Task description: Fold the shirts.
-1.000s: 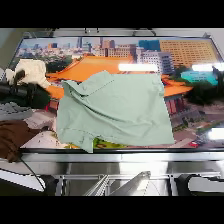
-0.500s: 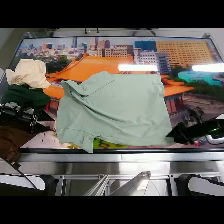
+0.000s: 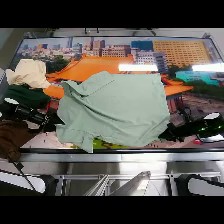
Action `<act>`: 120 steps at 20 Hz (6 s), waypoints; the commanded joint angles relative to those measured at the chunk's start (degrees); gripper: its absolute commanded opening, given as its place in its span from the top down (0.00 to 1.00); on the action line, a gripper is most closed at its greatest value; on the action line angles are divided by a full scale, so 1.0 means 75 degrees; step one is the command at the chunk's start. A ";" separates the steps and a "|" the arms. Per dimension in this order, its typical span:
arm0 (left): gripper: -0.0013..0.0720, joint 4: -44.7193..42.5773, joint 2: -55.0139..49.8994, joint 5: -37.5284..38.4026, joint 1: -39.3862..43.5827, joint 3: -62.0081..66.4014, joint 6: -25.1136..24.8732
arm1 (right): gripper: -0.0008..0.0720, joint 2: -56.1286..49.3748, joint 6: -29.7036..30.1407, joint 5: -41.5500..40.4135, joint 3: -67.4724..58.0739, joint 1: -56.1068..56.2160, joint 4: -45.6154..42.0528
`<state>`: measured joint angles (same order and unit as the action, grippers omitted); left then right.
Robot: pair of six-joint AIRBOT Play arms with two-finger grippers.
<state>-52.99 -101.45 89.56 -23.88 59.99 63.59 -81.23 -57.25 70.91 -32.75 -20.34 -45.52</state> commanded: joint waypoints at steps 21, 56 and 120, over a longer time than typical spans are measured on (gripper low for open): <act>0.95 1.1252 0.6997 0.2119 -0.3325 0.2675 -0.1515 | 0.96 0.5770 -0.0064 -0.0711 -0.7050 -0.3144 0.3284; 0.96 0.3069 -0.2841 0.0131 0.1276 0.7187 0.0274 | 0.97 -0.2361 0.2439 -0.1988 -0.5097 -0.0495 0.4535; 0.96 0.2107 0.2914 -0.0420 -0.0087 -0.2806 -0.0530 | 0.96 -0.0353 -0.0143 0.3069 -0.2136 -0.2463 -0.1489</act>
<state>-41.39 -79.68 83.07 -24.36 35.18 58.76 -83.88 -58.52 93.45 -47.64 -38.02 -61.56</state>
